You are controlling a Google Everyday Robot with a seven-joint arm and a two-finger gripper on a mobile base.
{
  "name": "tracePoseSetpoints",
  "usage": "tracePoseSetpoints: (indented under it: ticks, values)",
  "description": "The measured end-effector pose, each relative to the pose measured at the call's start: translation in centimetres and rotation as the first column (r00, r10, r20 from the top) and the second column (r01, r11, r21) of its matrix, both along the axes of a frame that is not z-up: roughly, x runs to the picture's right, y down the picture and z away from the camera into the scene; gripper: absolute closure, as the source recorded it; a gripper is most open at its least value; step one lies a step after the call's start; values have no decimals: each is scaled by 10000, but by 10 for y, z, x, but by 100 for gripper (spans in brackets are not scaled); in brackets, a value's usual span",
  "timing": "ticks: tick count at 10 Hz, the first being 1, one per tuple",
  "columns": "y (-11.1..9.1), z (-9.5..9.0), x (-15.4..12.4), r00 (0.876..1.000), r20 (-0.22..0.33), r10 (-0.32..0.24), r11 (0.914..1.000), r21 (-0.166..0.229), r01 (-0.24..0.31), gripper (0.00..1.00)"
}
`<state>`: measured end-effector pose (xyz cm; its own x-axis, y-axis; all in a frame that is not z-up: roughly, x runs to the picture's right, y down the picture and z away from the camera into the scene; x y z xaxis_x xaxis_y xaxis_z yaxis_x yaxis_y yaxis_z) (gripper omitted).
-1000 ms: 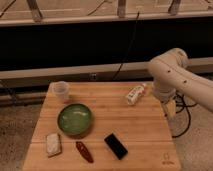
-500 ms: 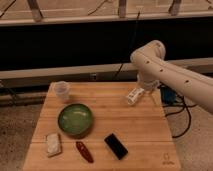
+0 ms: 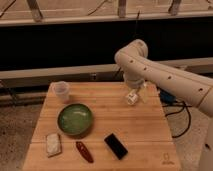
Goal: Move the arm in a circular motion
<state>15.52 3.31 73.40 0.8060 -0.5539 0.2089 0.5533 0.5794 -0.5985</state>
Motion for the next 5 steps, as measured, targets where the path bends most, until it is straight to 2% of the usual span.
tracePoseSetpoints:
  ticks: [3, 5]
  values:
    - [6, 1, -30, 9983, 471, -356, 9993, -70, 359, 20]
    - [16, -4, -61, 9906, 1105, -804, 9965, -146, 825, 20]
